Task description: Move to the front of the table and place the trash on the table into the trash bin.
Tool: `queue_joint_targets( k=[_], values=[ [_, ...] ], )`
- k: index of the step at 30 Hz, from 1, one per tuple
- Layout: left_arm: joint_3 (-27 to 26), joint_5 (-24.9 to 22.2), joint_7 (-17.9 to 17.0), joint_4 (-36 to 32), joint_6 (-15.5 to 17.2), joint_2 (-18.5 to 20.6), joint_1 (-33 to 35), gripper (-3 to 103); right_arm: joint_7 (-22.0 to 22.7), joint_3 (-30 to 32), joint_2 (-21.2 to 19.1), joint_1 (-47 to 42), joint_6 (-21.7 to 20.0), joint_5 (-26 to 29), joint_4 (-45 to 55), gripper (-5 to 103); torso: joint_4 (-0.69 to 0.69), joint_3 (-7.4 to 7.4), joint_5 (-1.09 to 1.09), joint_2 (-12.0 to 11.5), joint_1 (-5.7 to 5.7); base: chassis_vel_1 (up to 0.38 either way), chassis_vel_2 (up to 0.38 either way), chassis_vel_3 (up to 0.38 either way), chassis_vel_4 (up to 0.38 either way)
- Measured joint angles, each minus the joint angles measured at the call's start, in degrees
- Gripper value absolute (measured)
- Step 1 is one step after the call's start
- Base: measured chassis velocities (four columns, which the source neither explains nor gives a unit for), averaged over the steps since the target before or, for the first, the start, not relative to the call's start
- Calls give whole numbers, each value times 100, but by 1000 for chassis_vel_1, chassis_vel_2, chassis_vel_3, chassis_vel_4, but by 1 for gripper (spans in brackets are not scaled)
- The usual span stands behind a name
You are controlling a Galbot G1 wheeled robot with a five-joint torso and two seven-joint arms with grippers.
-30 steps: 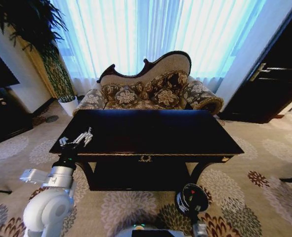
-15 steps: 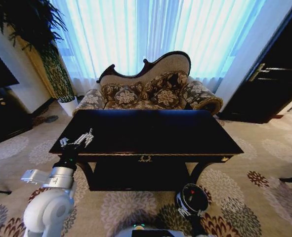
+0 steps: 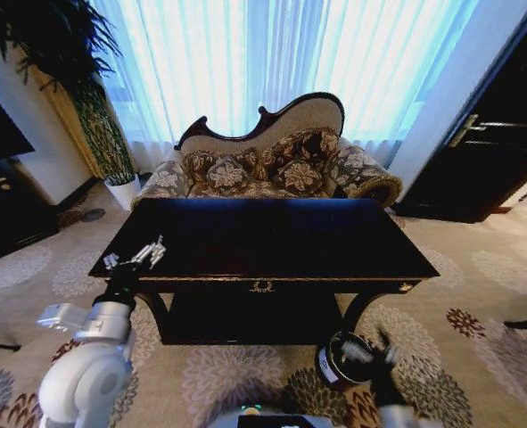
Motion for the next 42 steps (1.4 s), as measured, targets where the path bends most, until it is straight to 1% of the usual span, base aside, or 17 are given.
queue_joint_targets(
  k=[2,4,6,7,9,11,12,16,19,22,24,25,26,29,30,34,42],
  values=[
    [27,79,-7,0,0,12,49,100,63,194,-12,100,-127,111,222,100,0,0,-2,0,0,0,0,0,0],
    [16,182,-8,0,-11,50,157,100,205,520,-77,300,-580,406,713,100,0,-1,-1,0,0,0,0,0,0],
    [-51,186,-6,0,-29,127,242,100,296,764,-275,497,-1094,703,1165,100,-1,0,-1,0,0,0,0,0,0],
    [-51,186,-6,0,-29,127,242,100,296,764,-275,497,-1094,703,1165,100,-1,0,-1,0,0,0,0,0,0],
    [-97,182,-1,0,-91,176,295,100,345,919,-496,757,-1511,902,1505,100,0,0,-2,0,0,0,0,0,0],
    [-150,122,7,0,-167,207,371,100,402,968,-653,1039,-1850,993,1755,100,1,0,-1,0,0,0,0,0,0],
    [-150,122,7,0,-167,207,371,100,402,968,-653,1039,-1850,993,1755,100,1,0,-1,0,0,0,0,0,0],
    [-189,115,23,1,-327,312,447,100,430,778,-656,1195,-2309,1109,1999,100,0,0,-2,0,0,0,0,0,0],
    [-208,116,57,1,-370,345,429,100,418,704,-603,1179,-2378,1086,2000,100,0,0,-1,0,-1,0,0,0,0],
    [-272,165,208,2,-488,407,376,100,203,639,-525,1110,-2457,888,1998,100,-1,0,-1,0,0,0,0,0,0],
    [-282,202,246,2,-518,430,361,100,-21,771,-567,986,-2706,801,1983,100,-1,0,-1,0,0,0,0,0,0],
    [-282,202,246,2,-518,430,361,100,-21,771,-567,986,-2706,801,1983,100,-1,0,-1,0,0,0,0,0,0],
    [-277,203,248,2,-518,427,345,100,-83,831,-643,960,-2887,855,1977,100,-1,0,-2,0,0,0,0,0,0],
    [-233,195,250,2,-483,404,299,100,-208,900,-732,960,-3087,986,1964,100,0,0,-1,0,-1,0,0,0,0],
    [-233,195,250,2,-483,404,299,100,-208,900,-732,960,-3087,986,1964,100,0,0,-1,0,-1,0,0,0,0],
    [-219,212,246,2,-413,406,291,100,-568,925,-648,917,-3013,928,1954,100,0,0,-1,0,0,0,0,0,0],
    [-222,284,215,2,-378,309,368,100,-785,928,-624,830,-2936,854,1941,100,0,-1,-1,0,0,0,0,0,0]
  ],
)
